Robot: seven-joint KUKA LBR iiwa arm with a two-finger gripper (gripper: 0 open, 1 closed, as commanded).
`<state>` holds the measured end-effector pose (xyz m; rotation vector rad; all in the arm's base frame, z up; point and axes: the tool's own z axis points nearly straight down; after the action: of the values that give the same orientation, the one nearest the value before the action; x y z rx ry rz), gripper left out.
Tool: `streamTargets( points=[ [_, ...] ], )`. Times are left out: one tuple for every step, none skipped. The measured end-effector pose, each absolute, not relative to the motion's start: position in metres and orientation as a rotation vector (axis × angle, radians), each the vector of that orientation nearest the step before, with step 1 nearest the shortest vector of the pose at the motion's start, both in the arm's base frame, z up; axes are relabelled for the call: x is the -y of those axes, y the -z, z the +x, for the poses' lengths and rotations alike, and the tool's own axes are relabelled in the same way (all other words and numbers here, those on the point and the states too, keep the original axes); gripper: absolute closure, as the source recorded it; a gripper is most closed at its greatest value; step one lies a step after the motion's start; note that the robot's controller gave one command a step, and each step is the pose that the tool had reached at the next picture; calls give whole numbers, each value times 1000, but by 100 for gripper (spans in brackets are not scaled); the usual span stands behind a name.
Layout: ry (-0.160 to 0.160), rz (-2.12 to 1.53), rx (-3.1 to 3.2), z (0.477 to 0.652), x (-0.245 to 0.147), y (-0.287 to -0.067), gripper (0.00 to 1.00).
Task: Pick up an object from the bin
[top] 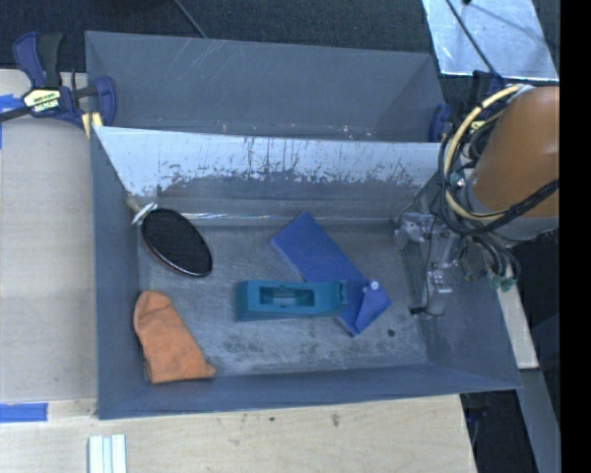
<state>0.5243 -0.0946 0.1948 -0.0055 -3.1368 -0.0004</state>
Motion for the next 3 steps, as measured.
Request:
streamTargets(
  points=[
    [-1,-1,3145,526,94,-200,0],
    [-2,285,3133,538,93,-148,0],
    [0,451,3110,540,91,-125,0]
  ],
)
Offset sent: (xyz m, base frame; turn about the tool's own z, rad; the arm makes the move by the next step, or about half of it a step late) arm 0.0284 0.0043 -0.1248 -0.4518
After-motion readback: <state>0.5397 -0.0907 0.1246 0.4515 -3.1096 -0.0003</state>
